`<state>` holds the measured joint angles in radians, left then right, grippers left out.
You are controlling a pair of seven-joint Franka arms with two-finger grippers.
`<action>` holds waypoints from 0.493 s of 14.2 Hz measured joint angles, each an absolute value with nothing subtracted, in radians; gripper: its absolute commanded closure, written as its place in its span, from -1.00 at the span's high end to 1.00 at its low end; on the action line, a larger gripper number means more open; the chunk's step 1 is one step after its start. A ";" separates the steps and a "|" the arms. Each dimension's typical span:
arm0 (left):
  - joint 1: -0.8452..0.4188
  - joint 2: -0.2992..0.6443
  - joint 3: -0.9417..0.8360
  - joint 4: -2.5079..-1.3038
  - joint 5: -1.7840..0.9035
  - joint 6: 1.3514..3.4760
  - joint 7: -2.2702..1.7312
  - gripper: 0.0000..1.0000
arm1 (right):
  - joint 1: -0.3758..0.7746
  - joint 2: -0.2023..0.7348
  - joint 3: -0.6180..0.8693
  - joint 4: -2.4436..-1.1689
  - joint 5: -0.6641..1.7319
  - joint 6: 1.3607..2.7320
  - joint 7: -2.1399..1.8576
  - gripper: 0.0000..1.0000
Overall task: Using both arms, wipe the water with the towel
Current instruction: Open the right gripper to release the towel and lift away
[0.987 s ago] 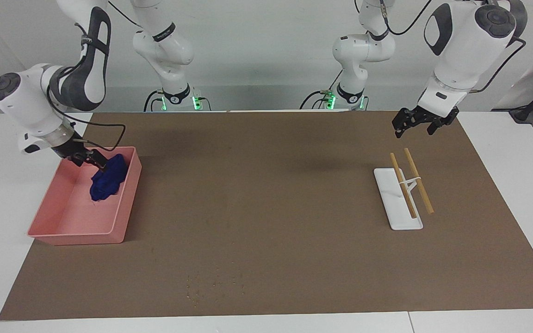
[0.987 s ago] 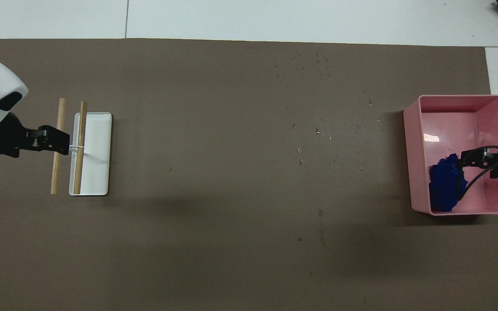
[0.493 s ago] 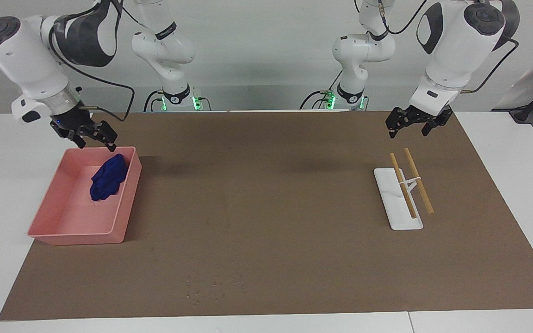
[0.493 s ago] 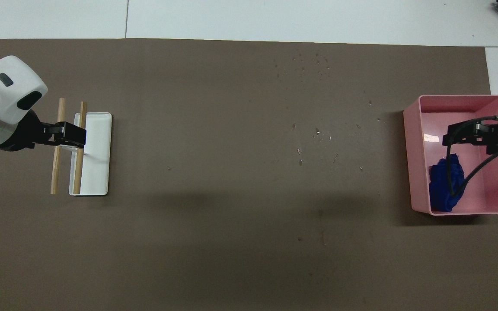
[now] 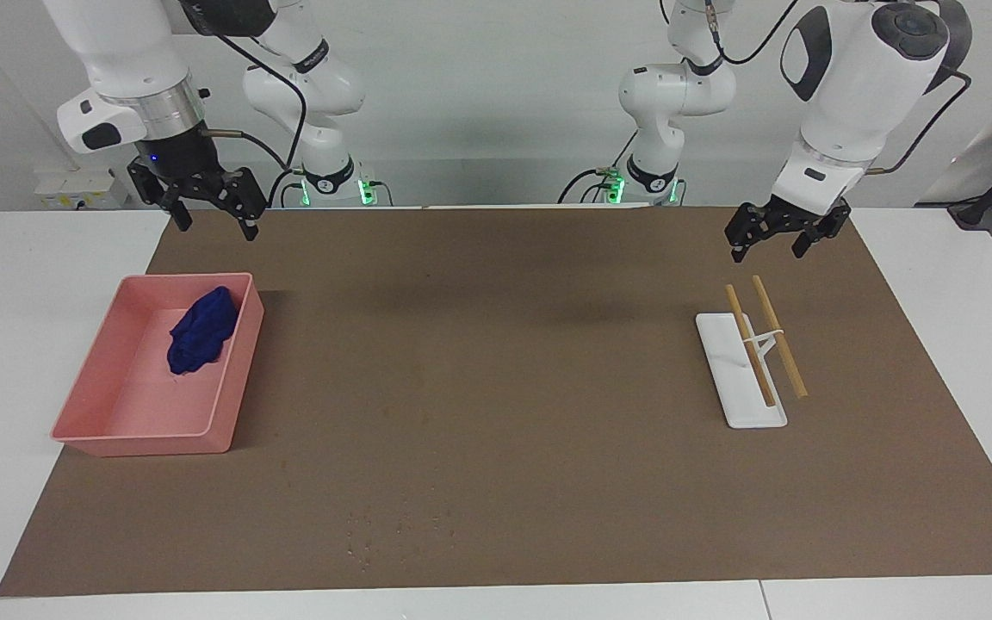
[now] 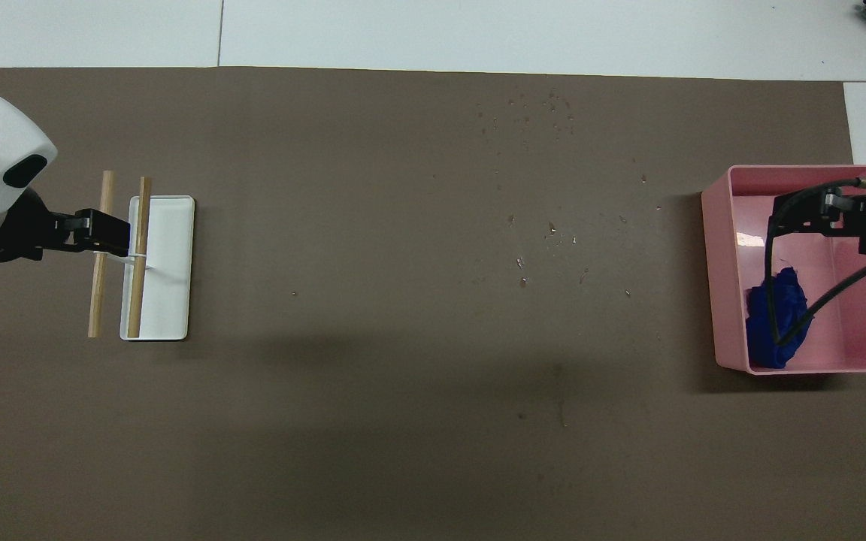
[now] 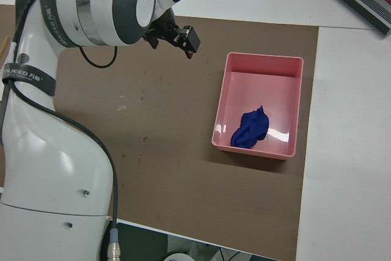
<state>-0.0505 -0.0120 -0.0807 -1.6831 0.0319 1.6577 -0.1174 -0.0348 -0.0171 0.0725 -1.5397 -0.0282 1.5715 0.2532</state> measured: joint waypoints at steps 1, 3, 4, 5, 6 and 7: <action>-0.050 -0.012 -0.081 -1.683 0.032 1.657 -0.117 1.00 | -0.037 -0.015 0.070 -1.539 -0.028 1.570 0.253 0.98; -0.050 -0.012 -0.081 -1.683 0.032 1.656 -0.115 1.00 | -0.041 -0.009 0.069 -1.538 -0.028 1.553 0.252 0.98; -0.050 -0.012 -0.081 -1.683 0.032 1.656 -0.112 1.00 | -0.043 -0.005 0.069 -1.534 -0.027 1.542 0.252 0.98; -0.050 -0.012 -0.082 -1.683 0.032 1.656 -0.109 1.00 | -0.044 -0.002 0.069 -1.531 -0.021 1.535 0.252 0.98; -0.050 -0.012 -0.082 -1.683 0.032 1.656 -0.106 1.00 | -0.043 -0.001 0.069 -1.531 -0.016 1.528 0.249 1.00; -0.050 -0.012 -0.082 -1.683 0.032 1.656 -0.100 1.00 | -0.041 -0.001 0.070 -1.531 -0.014 1.517 0.239 1.00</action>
<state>-0.0503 -0.0122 -0.0818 -1.6831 0.0319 1.6559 -0.1002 -0.0415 -0.0013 0.0703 -1.5313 -0.0144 1.5170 0.2385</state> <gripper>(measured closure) 0.000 0.004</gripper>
